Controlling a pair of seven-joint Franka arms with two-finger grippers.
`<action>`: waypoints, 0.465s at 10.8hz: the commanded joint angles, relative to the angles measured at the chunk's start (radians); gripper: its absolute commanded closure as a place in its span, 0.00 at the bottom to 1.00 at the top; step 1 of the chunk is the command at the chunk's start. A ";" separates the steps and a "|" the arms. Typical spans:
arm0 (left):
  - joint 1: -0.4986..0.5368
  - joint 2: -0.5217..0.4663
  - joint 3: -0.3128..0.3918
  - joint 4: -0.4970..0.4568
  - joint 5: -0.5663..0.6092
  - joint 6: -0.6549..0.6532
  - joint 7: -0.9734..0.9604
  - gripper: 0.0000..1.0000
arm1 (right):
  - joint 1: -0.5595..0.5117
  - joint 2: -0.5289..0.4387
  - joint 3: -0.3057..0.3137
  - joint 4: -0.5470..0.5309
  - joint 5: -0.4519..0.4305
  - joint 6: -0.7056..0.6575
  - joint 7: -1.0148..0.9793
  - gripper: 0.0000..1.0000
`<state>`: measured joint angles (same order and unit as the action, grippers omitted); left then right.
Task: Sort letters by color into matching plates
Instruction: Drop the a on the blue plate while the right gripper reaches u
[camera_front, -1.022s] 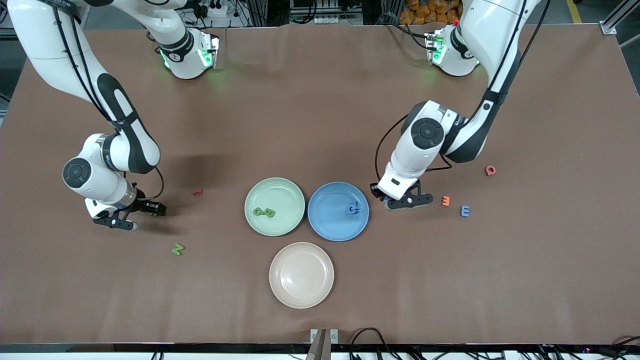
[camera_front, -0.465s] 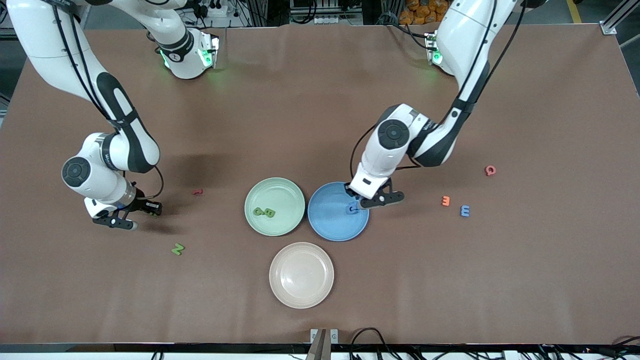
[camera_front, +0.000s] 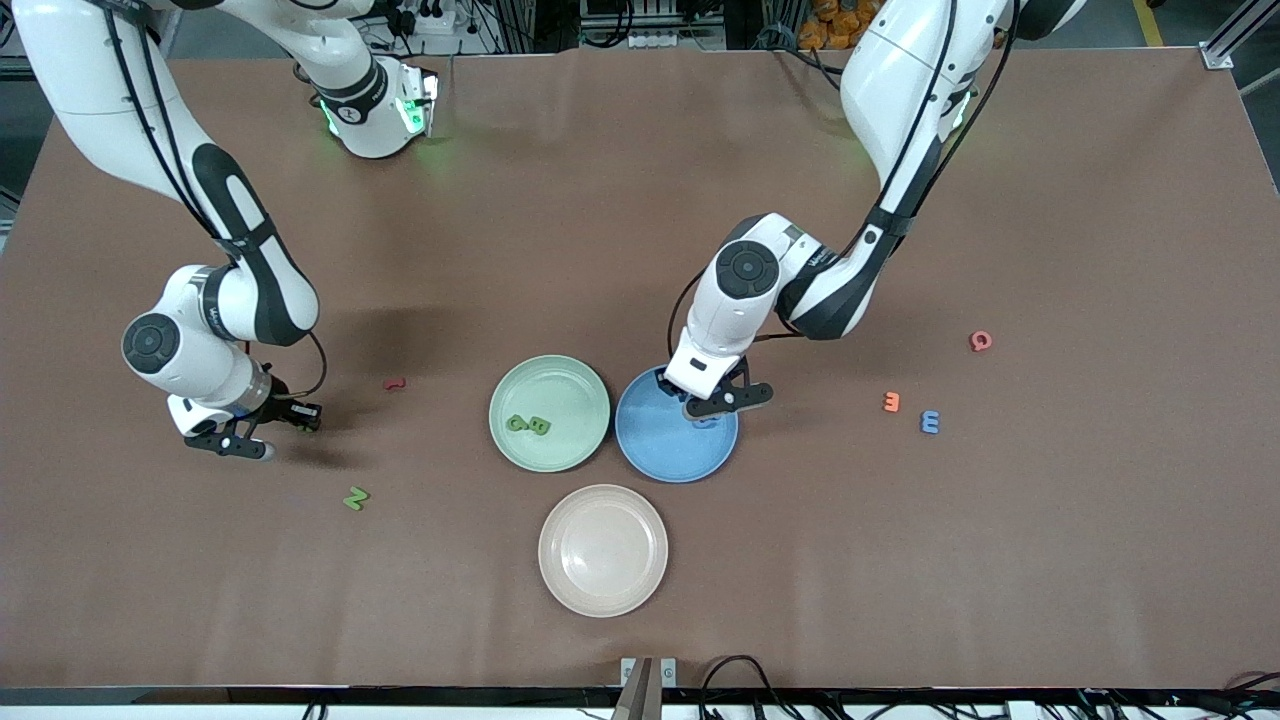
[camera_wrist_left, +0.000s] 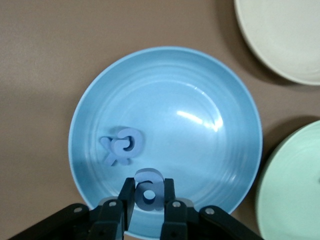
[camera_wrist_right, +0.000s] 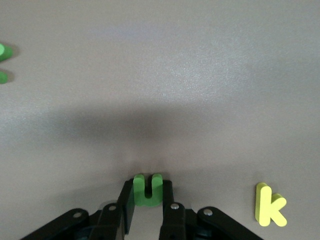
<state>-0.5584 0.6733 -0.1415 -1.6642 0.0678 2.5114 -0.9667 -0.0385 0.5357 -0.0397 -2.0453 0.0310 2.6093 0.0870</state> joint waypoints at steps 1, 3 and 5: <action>-0.027 0.043 0.011 0.075 0.027 -0.005 -0.087 1.00 | 0.006 -0.062 0.008 0.014 -0.014 -0.088 -0.001 0.74; -0.032 0.052 0.010 0.087 0.024 0.004 -0.090 1.00 | 0.037 -0.077 0.008 0.065 -0.008 -0.187 0.013 0.74; -0.032 0.054 0.011 0.087 0.026 0.004 -0.077 0.14 | 0.071 -0.079 0.012 0.082 0.000 -0.187 0.043 0.71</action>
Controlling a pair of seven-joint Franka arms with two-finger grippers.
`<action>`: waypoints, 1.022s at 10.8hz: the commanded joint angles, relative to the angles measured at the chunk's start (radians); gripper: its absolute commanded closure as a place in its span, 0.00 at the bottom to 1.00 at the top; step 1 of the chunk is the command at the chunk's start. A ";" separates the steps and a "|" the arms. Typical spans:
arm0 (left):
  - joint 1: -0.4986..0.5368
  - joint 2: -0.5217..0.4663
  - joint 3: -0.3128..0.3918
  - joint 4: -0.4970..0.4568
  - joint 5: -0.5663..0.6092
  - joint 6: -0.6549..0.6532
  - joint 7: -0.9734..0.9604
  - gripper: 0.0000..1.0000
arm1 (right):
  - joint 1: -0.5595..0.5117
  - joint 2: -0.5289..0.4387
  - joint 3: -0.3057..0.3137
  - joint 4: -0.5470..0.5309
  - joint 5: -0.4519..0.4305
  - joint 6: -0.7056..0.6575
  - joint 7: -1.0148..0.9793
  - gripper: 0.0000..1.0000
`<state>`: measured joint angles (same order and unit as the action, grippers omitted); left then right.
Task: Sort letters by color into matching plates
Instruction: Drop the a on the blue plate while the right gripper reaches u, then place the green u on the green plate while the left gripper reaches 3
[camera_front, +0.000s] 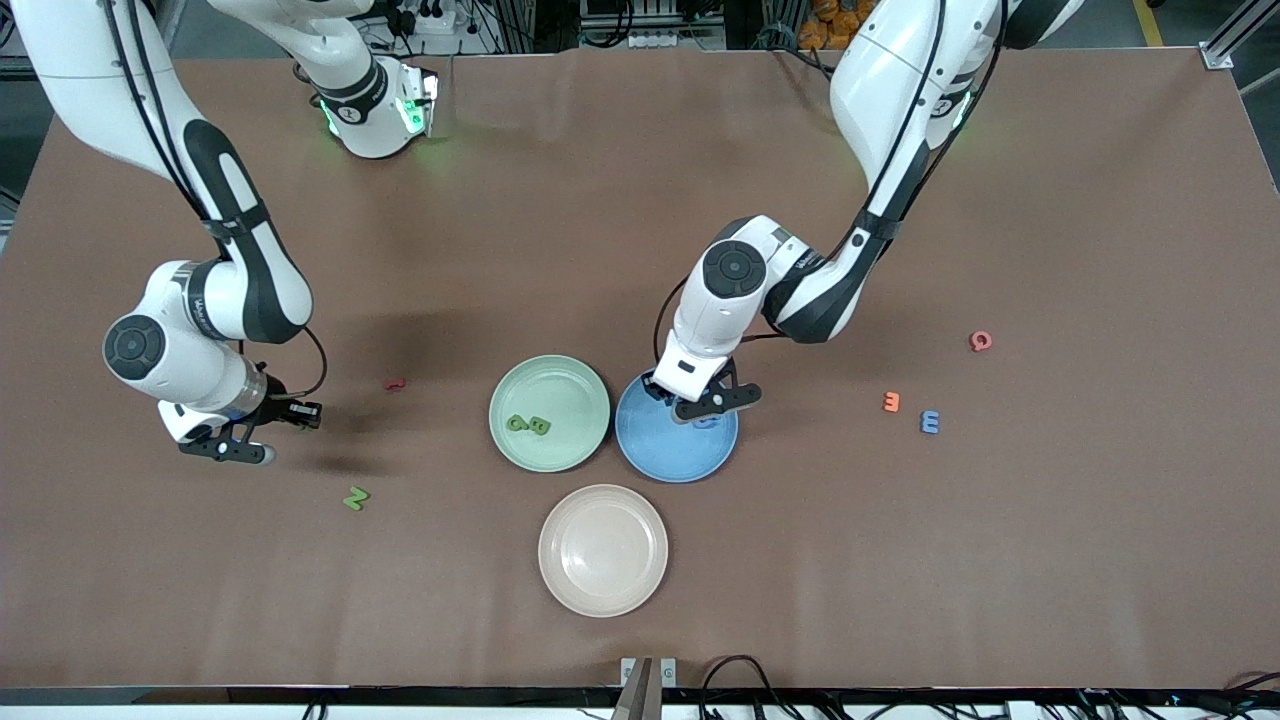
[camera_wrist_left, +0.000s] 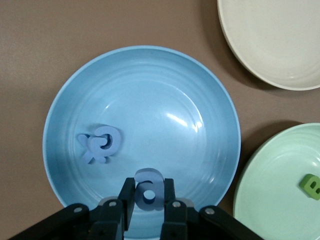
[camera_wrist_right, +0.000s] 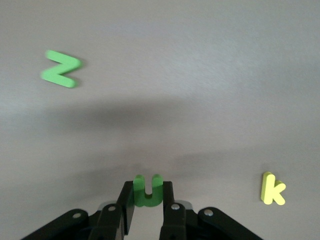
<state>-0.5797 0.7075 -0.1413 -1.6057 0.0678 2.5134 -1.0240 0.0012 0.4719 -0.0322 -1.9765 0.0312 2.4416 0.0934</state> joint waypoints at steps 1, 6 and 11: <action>-0.012 0.018 0.011 0.029 0.029 0.002 -0.016 0.00 | 0.043 -0.015 0.011 0.025 0.001 -0.021 0.057 0.72; 0.039 0.009 0.011 0.012 0.102 -0.014 0.063 0.00 | 0.155 -0.007 0.031 0.083 0.003 -0.053 0.213 0.73; 0.211 -0.074 0.008 -0.043 0.102 -0.162 0.327 0.00 | 0.322 0.011 0.031 0.128 0.003 -0.101 0.336 0.74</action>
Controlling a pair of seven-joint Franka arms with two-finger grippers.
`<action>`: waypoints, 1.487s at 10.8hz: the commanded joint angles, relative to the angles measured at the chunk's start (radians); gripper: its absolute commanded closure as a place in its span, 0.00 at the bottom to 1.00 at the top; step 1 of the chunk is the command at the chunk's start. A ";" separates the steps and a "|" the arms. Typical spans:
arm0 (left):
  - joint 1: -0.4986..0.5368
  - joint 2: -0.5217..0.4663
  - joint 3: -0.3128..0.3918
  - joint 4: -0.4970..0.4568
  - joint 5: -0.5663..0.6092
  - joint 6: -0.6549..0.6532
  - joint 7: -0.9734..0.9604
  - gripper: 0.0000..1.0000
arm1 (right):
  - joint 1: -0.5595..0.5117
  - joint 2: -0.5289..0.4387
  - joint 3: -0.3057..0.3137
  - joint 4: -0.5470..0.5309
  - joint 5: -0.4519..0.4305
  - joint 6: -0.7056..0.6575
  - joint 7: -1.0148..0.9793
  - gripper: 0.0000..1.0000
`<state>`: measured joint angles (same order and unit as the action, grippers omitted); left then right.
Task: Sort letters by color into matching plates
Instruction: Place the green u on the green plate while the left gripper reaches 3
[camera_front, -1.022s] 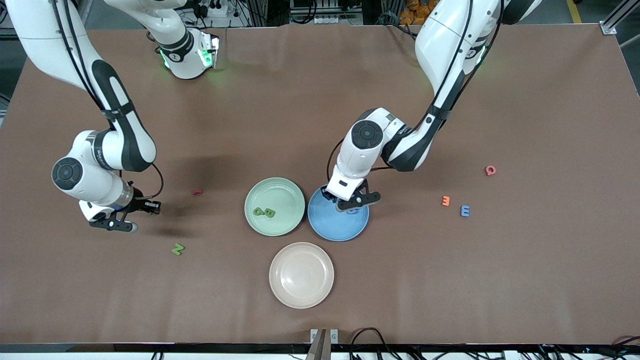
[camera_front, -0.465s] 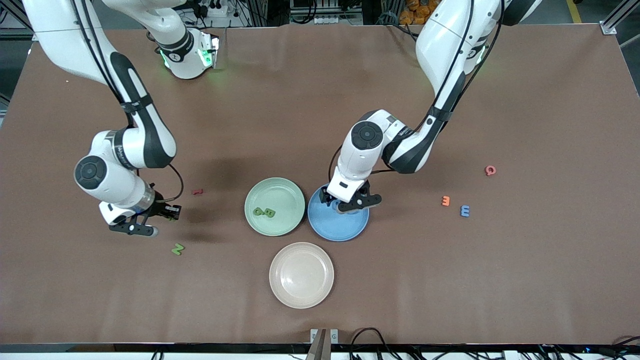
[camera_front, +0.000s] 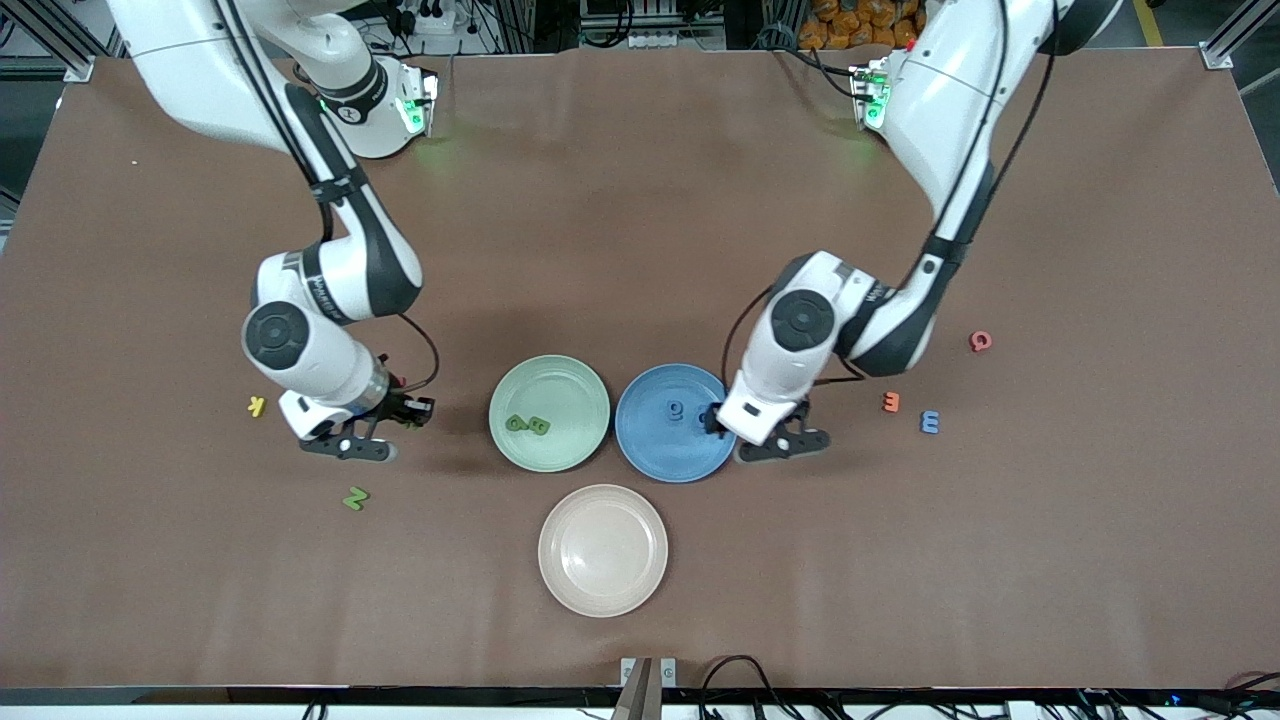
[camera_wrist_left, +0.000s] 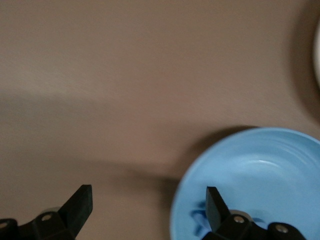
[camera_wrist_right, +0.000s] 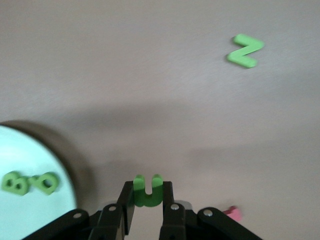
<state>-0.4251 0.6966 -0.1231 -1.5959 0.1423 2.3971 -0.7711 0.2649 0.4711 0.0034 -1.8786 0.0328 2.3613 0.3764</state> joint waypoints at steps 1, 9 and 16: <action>0.078 -0.072 -0.010 -0.068 0.028 -0.046 0.102 0.00 | 0.086 0.021 -0.005 0.051 0.001 -0.042 0.062 0.74; 0.337 -0.190 -0.015 -0.343 0.034 0.115 0.453 0.00 | 0.247 0.211 -0.005 0.289 -0.010 -0.123 0.070 0.74; 0.447 -0.160 -0.013 -0.383 0.034 0.168 0.570 0.00 | 0.226 0.193 -0.014 0.311 -0.010 -0.154 0.020 0.00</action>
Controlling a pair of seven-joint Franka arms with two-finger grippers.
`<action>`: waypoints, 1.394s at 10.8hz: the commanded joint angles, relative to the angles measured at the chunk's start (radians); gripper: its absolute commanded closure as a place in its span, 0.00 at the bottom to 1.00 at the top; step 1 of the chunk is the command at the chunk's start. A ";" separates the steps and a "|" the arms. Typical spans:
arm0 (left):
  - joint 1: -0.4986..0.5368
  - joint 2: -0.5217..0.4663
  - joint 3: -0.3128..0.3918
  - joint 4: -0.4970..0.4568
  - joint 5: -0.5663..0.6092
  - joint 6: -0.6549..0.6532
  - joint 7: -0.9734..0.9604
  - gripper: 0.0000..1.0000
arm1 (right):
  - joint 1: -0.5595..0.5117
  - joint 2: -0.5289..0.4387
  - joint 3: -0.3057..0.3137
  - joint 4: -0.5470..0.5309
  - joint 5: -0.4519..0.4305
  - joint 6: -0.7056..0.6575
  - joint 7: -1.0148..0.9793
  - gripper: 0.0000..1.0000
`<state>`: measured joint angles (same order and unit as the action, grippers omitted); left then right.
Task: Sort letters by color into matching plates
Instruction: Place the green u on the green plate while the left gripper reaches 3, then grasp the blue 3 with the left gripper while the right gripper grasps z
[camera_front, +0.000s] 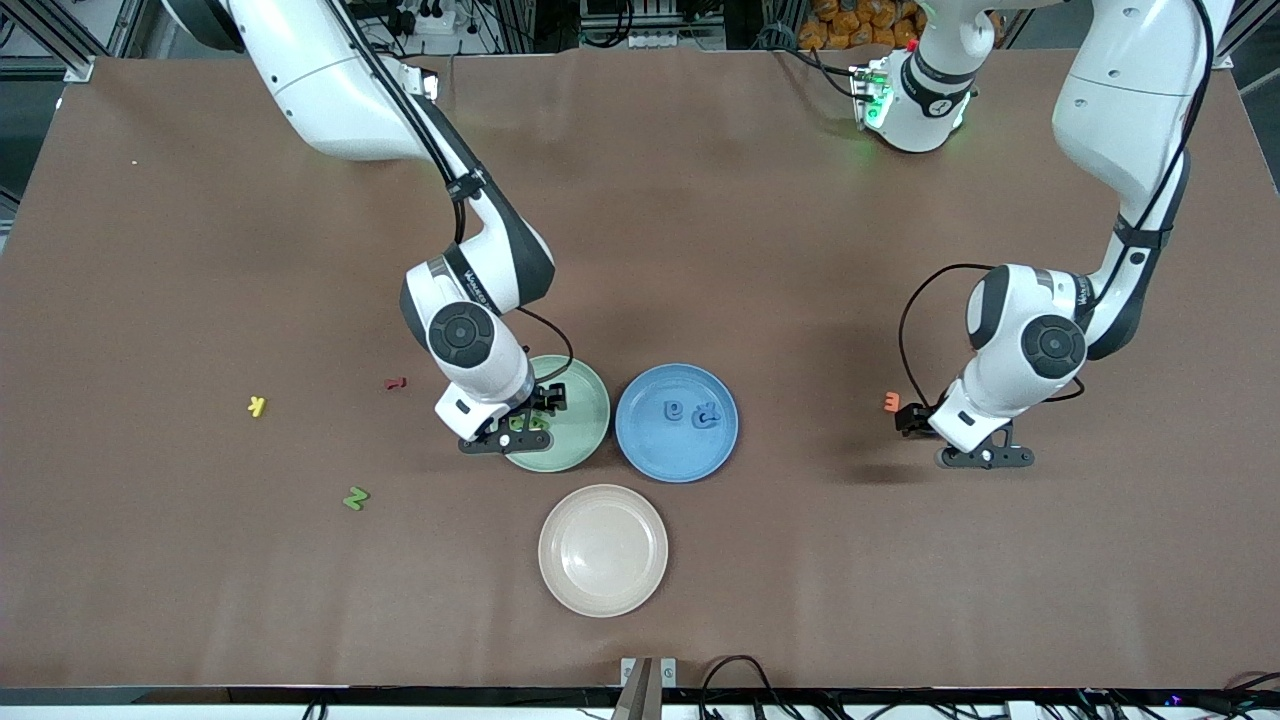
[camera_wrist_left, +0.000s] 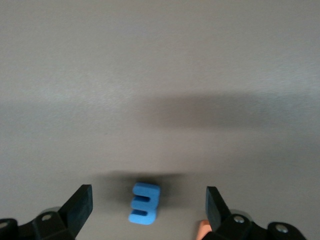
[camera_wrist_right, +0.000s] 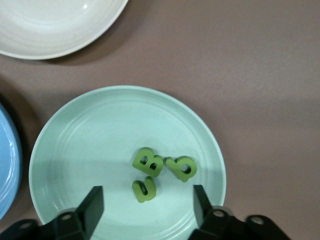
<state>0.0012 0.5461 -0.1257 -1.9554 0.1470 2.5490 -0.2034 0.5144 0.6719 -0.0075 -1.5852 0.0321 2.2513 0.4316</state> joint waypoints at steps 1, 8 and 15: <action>0.022 -0.009 -0.011 -0.023 0.029 0.016 0.002 0.00 | -0.051 -0.014 -0.003 0.017 -0.009 -0.050 -0.056 0.00; 0.052 0.006 -0.014 -0.045 0.031 0.016 0.084 0.00 | -0.244 -0.012 -0.049 0.034 -0.001 -0.061 -0.090 0.00; 0.048 0.023 -0.014 -0.057 0.019 0.031 0.061 0.00 | -0.294 0.023 -0.152 0.040 0.218 -0.001 -0.071 0.00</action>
<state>0.0423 0.5646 -0.1322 -1.9945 0.1471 2.5497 -0.1295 0.2248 0.6676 -0.1366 -1.5624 0.1721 2.2263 0.3497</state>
